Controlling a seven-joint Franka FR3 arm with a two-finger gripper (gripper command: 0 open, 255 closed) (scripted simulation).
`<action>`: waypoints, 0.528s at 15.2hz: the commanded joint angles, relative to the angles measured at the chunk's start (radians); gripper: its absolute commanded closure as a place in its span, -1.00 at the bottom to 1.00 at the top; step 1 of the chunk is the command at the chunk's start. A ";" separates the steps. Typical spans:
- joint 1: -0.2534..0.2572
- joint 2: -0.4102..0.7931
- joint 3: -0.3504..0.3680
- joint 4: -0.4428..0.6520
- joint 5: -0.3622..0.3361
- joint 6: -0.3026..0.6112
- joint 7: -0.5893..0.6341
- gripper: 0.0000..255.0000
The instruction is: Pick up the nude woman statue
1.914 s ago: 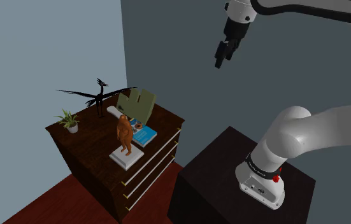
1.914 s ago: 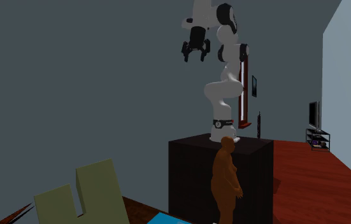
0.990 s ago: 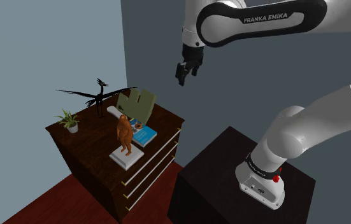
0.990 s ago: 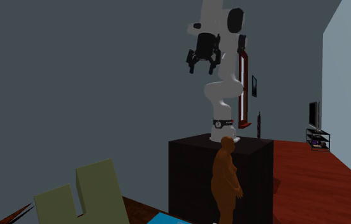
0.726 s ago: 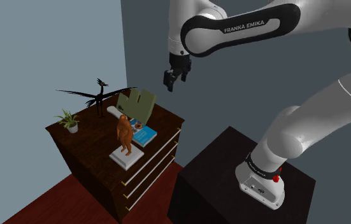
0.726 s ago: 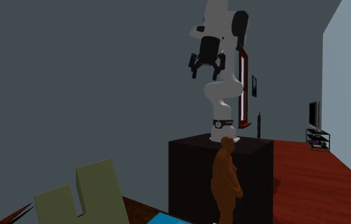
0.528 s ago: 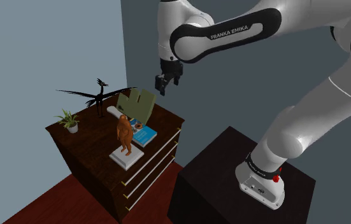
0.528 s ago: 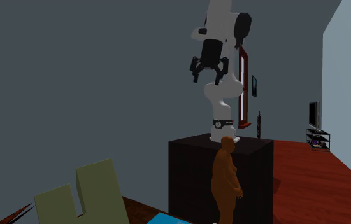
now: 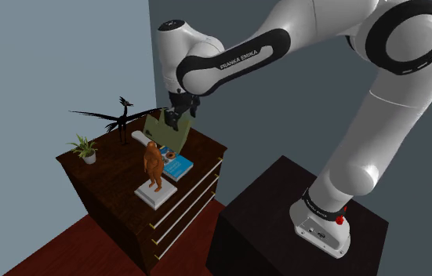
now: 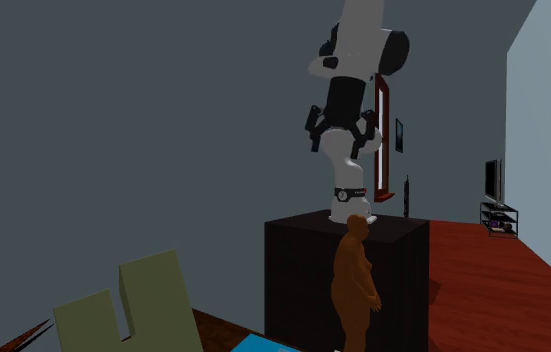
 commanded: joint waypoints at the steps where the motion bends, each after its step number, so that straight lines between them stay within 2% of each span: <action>1: 0.017 0.090 0.004 0.067 -0.043 0.001 0.042 -1.00; 8: 0.114 0.385 -0.016 0.332 -0.158 -0.035 0.143 -1.00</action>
